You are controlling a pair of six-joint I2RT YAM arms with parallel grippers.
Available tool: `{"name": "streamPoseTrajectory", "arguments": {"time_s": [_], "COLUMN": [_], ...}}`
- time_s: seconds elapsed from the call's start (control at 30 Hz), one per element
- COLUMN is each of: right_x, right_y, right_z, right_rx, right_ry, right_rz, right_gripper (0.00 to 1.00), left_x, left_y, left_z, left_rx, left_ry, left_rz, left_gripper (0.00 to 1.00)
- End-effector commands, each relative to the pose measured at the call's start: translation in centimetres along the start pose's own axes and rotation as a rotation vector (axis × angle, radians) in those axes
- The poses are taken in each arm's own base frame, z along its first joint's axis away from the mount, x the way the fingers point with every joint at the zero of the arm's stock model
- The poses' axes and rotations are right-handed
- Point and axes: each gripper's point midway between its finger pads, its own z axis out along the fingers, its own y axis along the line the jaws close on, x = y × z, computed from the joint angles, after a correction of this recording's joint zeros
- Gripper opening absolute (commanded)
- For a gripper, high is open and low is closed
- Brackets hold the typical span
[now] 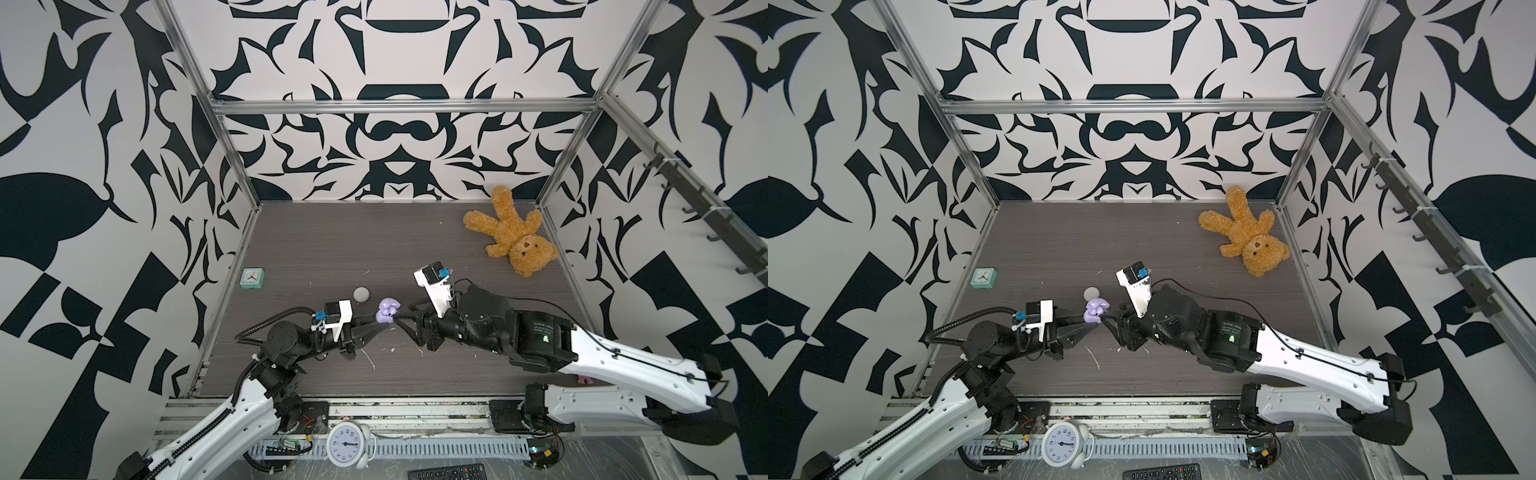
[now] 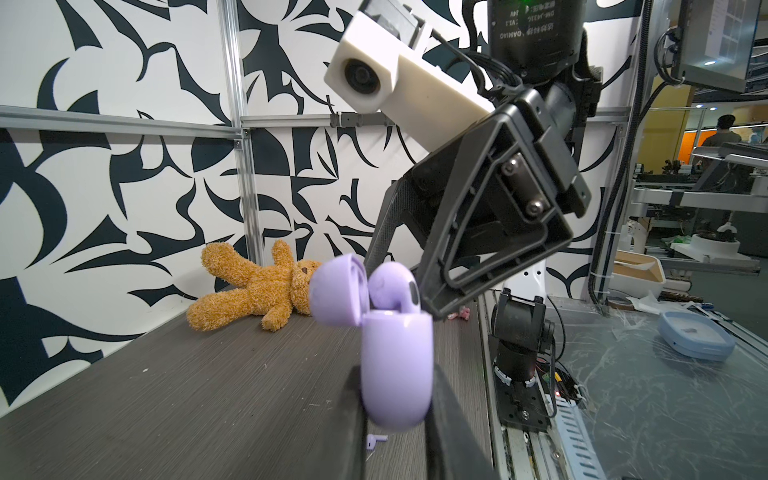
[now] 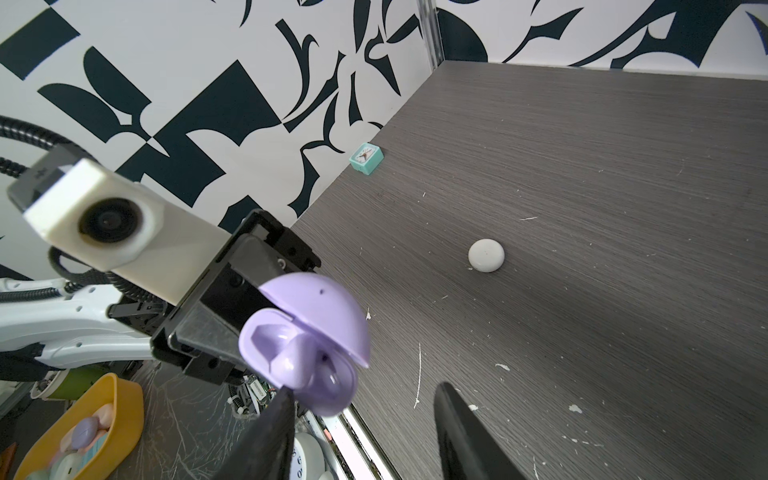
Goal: Insert the wireless bluetooth earbuds into the charging case
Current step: 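Lift the right gripper up and away from the case, then swing the right arm toward the second lilac earbud on the table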
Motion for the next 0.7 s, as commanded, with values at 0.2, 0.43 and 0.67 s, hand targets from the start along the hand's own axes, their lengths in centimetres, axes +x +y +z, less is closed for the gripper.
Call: {"name": "streamPoseTrajectory", "arguments": {"time_s": [0.2, 0.43, 0.67], "right_x": [-1.7, -2.0, -1.9], "right_y": [0.1, -0.7, -1.0], "right_z": [-0.4, -0.2, -0.1], "right_rx": [0.021, 0.071, 0.098], "right_ry": [-0.06, -0.067, -0.052], "right_rz": [-0.042, -0.062, -0.092], "right_gripper": [0.54, 0.54, 0.54], "left_x": [-0.9, -1.0, -1.3], "left_y": [-0.7, -0.9, -1.0], "left_z": [0.0, -0.1, -0.2], "left_rx": [0.035, 0.04, 0.045], "left_ry": [-0.023, -0.028, -0.04], "left_rz": [0.008, 0.013, 0.018], "left_gripper": [0.0, 0.0, 0.0]}}
